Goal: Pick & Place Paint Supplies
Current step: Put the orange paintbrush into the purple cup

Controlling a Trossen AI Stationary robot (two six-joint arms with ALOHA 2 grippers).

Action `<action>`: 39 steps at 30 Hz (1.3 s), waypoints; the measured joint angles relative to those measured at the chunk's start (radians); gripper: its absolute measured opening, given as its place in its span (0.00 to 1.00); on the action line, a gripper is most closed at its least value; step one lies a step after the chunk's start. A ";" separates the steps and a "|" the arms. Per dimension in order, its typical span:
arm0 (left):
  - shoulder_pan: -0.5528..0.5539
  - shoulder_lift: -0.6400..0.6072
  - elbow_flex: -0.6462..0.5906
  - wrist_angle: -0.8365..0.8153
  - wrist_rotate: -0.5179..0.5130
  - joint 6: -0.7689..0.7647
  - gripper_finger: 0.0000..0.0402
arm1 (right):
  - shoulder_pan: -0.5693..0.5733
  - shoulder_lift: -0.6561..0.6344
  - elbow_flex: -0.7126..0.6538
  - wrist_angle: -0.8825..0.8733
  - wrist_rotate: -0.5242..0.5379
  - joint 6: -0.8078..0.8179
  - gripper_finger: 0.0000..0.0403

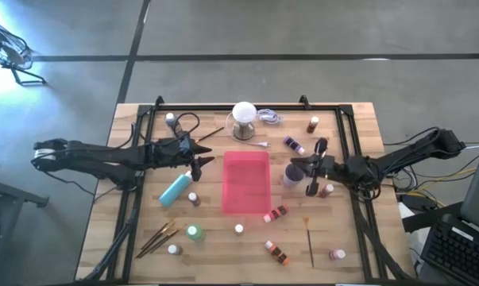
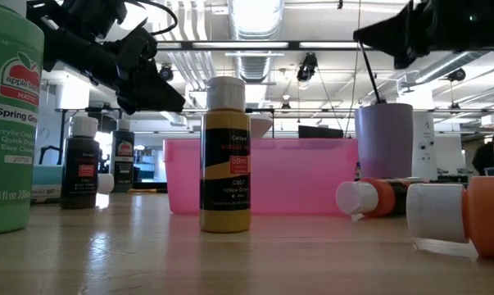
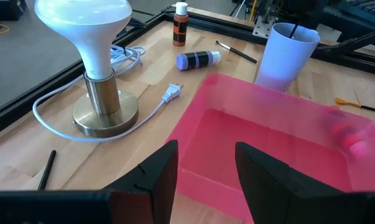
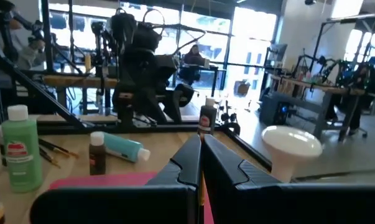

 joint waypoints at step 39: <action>0.000 0.000 0.000 -0.002 0.000 0.005 0.41 | -0.009 0.216 -0.085 0.017 0.050 0.285 0.02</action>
